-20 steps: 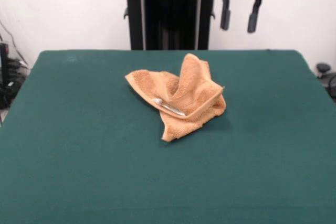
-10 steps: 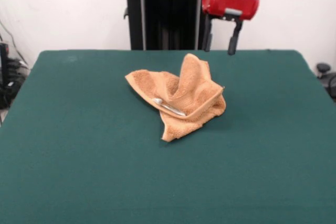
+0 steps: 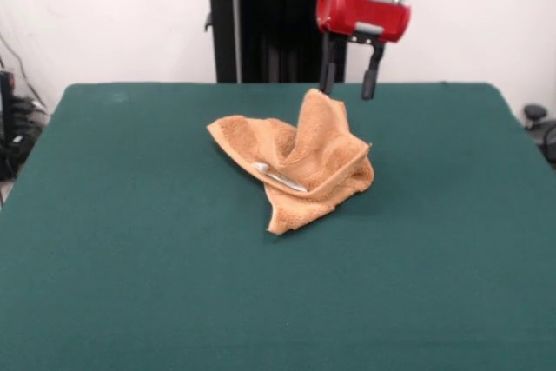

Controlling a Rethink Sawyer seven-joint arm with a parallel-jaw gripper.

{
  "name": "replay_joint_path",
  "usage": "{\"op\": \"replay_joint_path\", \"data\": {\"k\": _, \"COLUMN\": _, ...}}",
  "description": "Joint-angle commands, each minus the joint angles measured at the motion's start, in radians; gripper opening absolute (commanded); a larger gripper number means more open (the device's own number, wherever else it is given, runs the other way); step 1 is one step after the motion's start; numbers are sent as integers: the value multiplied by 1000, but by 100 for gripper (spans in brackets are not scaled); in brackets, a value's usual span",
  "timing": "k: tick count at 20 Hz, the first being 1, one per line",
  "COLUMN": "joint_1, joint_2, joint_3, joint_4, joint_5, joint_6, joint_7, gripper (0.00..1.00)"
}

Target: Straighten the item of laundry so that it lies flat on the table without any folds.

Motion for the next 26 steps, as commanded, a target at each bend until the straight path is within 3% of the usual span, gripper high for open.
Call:
{"op": "replay_joint_path", "data": {"k": 1, "joint_1": -38, "joint_2": 28, "joint_3": 152, "joint_4": 26, "joint_5": -69, "joint_6": -144, "joint_7": 214, "gripper": 100}}
{"op": "replay_joint_path", "data": {"k": 15, "joint_1": -69, "joint_2": 82, "joint_3": 217, "joint_4": 10, "joint_5": -113, "joint_6": -171, "joint_7": 209, "gripper": 100}}
{"op": "replay_joint_path", "data": {"k": 26, "joint_1": -37, "joint_2": 109, "joint_3": 159, "joint_4": -15, "joint_5": -89, "joint_6": -192, "joint_7": 178, "gripper": 100}}
